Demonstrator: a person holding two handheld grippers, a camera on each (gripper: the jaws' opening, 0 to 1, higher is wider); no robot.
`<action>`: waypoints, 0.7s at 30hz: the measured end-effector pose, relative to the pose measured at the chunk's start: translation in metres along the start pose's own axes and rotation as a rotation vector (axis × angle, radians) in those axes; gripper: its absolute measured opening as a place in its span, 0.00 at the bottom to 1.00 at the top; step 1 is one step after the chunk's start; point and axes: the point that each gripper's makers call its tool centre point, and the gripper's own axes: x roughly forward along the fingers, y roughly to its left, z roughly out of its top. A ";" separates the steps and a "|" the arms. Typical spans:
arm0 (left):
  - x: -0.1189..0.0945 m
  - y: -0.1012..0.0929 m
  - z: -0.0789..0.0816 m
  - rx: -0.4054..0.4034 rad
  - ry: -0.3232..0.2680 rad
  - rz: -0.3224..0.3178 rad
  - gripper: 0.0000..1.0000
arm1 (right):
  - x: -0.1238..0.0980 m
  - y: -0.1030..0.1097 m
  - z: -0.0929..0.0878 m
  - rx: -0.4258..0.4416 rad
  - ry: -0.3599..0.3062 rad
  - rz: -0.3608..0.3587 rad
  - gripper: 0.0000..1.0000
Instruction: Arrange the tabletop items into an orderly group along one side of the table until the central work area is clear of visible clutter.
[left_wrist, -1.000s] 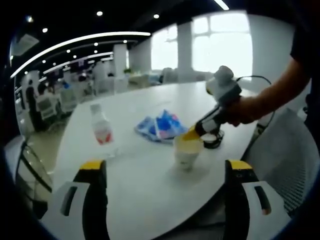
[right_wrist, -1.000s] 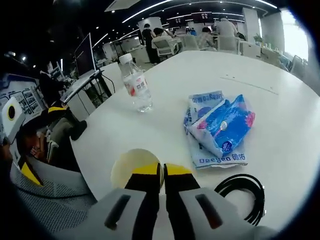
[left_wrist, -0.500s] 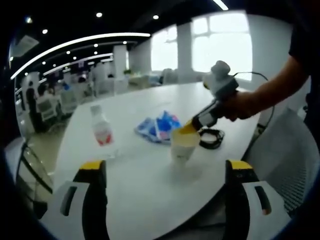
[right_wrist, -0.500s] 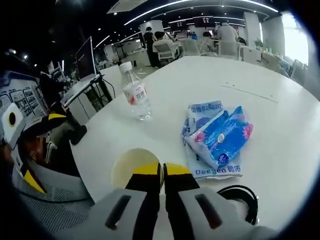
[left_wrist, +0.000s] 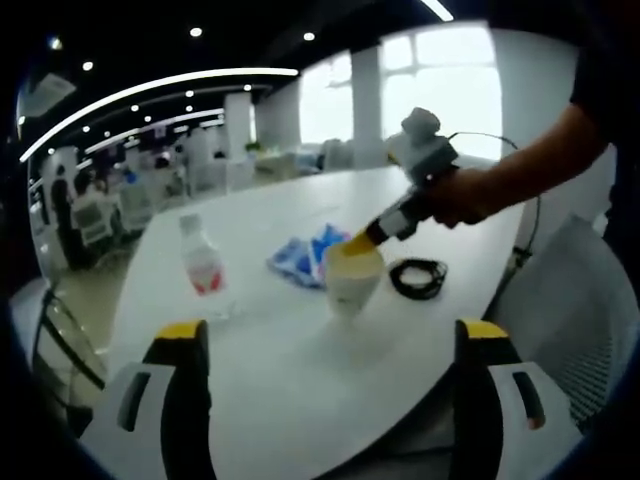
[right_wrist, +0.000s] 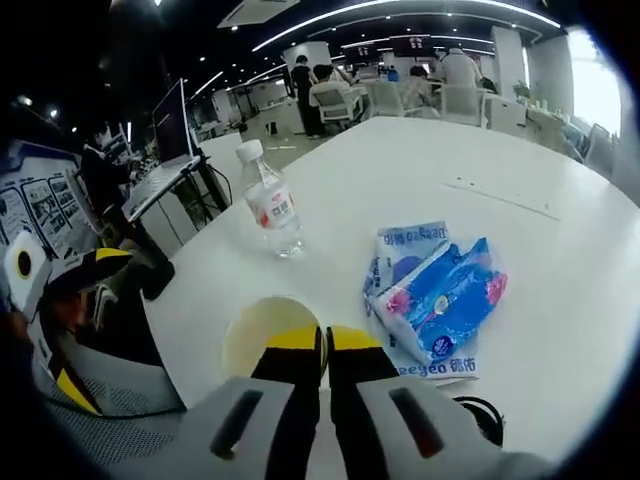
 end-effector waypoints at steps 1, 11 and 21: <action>0.000 0.000 0.000 0.002 -0.002 -0.002 1.00 | 0.001 0.000 0.002 0.002 0.001 0.001 0.00; 0.000 -0.002 0.001 0.009 -0.002 -0.013 1.00 | 0.014 -0.006 0.022 0.033 0.017 0.015 0.00; 0.001 -0.003 0.001 0.008 0.003 -0.016 1.00 | 0.029 -0.010 0.041 0.046 0.021 0.020 0.00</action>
